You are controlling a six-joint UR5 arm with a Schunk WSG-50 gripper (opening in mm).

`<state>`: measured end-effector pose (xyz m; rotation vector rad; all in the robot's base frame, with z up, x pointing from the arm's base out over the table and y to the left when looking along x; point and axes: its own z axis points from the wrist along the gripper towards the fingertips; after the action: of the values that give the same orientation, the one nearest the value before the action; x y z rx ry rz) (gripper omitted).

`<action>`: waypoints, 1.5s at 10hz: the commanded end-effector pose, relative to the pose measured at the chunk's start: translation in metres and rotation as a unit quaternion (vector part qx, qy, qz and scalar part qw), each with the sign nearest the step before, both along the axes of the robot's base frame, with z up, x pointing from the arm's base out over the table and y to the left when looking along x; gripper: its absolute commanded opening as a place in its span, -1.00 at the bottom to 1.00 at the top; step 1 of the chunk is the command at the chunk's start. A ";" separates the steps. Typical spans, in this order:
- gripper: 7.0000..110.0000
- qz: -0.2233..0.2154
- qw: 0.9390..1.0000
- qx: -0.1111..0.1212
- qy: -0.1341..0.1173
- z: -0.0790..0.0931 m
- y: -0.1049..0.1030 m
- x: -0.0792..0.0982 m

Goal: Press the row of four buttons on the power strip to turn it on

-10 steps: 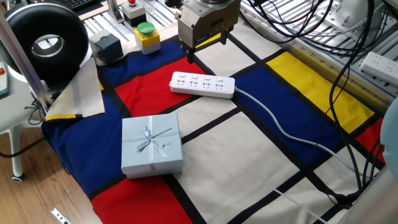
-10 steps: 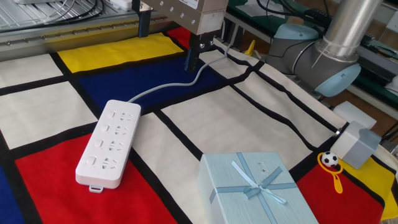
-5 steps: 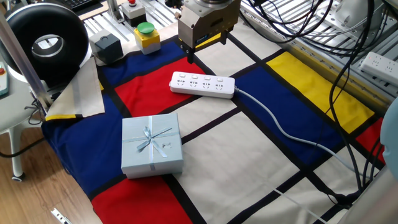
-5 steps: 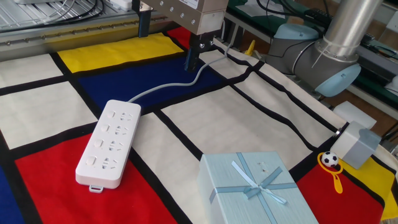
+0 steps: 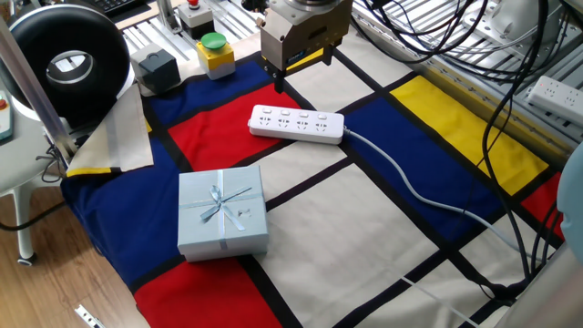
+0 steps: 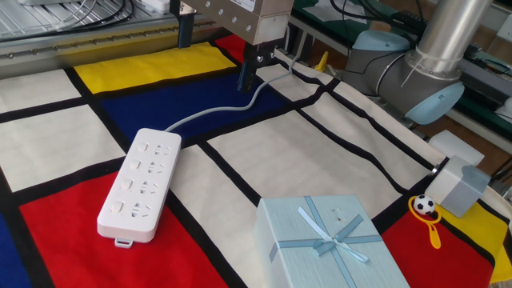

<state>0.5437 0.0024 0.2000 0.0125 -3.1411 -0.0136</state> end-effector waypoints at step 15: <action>-1.00 0.179 0.984 -0.008 -0.024 -0.006 0.006 0.013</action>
<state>0.5617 0.0185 0.1956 0.4423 -3.1842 -0.0613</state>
